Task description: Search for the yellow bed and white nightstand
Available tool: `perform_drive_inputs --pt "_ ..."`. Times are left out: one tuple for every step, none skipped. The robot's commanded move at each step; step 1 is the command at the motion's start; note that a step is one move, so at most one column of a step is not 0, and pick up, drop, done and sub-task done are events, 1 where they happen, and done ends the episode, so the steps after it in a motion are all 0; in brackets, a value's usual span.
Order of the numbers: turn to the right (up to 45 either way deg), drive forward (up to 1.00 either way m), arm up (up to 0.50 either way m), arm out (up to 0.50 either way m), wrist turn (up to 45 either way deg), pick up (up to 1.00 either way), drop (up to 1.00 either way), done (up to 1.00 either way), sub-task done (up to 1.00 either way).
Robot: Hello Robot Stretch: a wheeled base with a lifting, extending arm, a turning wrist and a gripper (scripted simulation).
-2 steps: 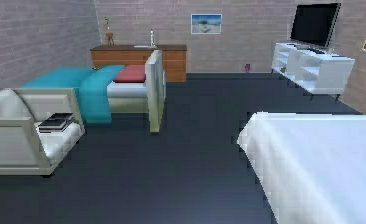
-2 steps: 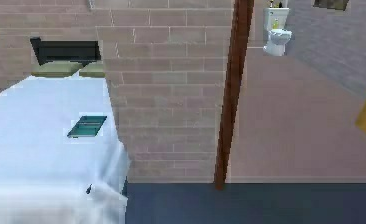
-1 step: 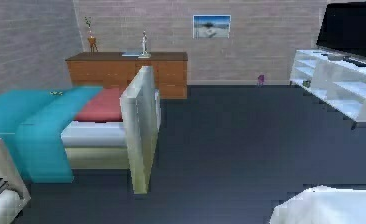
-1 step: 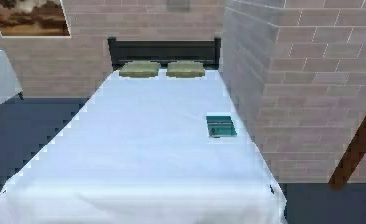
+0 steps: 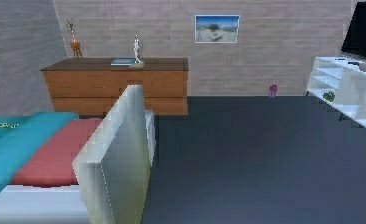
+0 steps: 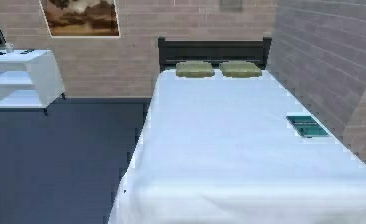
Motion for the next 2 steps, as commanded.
perform_drive_inputs --pt "-39.0 0.00 0.00 0.00 0.0 0.00 0.00 0.00 0.00" --pt "0.0 0.00 0.00 0.00 0.0 0.00 0.00 1.00 0.00"
